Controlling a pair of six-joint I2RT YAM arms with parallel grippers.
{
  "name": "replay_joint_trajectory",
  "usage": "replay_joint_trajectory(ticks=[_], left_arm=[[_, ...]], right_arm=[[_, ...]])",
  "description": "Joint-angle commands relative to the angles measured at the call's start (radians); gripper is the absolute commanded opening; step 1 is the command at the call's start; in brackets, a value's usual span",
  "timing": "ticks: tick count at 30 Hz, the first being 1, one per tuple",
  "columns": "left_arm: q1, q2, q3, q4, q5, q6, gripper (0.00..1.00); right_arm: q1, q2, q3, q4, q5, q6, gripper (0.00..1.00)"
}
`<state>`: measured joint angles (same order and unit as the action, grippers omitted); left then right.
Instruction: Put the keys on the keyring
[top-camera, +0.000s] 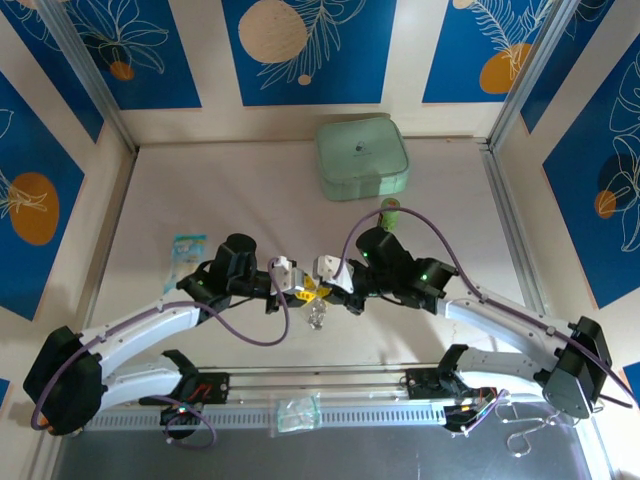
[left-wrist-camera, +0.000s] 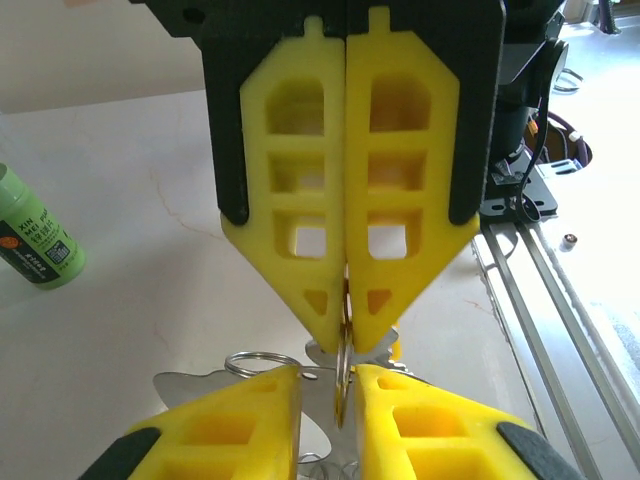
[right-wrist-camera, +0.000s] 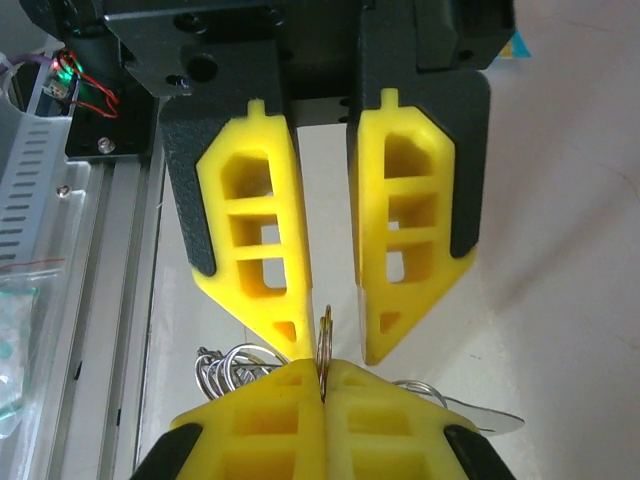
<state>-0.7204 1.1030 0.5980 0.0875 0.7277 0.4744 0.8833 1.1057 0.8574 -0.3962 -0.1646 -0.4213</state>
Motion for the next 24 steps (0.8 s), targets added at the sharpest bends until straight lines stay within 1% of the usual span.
replay_joint_trajectory(ticks=[1,2,6,7,9,11,12,16,24], left_arm=[[-0.011,0.0,0.029,-0.02,0.01,0.017,0.18],[-0.011,-0.002,0.029,-0.02,0.012,0.018,0.16],[-0.011,-0.006,0.031,-0.035,0.019,0.028,0.01],[-0.012,-0.008,0.031,-0.039,0.018,0.032,0.0],[-0.013,-0.015,0.031,-0.041,0.015,0.038,0.0],[-0.012,-0.022,0.026,-0.033,0.012,0.038,0.0],[-0.013,-0.027,0.023,-0.026,0.012,0.037,0.0],[-0.013,-0.037,0.005,0.016,0.012,0.03,0.0],[-0.013,-0.038,0.0,0.024,0.021,0.029,0.0]], right_arm=[[0.016,0.025,0.059,-0.068,0.015,-0.054,0.0],[0.019,0.03,0.067,-0.069,0.014,-0.057,0.0],[0.018,0.018,0.063,-0.038,0.002,-0.038,0.0],[0.011,0.007,0.051,-0.023,-0.002,-0.029,0.0],[-0.023,-0.042,0.0,0.028,-0.024,0.016,0.16],[-0.061,-0.086,-0.051,0.061,-0.061,0.061,0.24],[-0.078,-0.108,-0.074,0.074,-0.076,0.087,0.26],[-0.082,-0.152,-0.13,0.116,-0.087,0.15,0.31],[-0.067,-0.113,-0.129,0.153,-0.09,0.161,0.33]])
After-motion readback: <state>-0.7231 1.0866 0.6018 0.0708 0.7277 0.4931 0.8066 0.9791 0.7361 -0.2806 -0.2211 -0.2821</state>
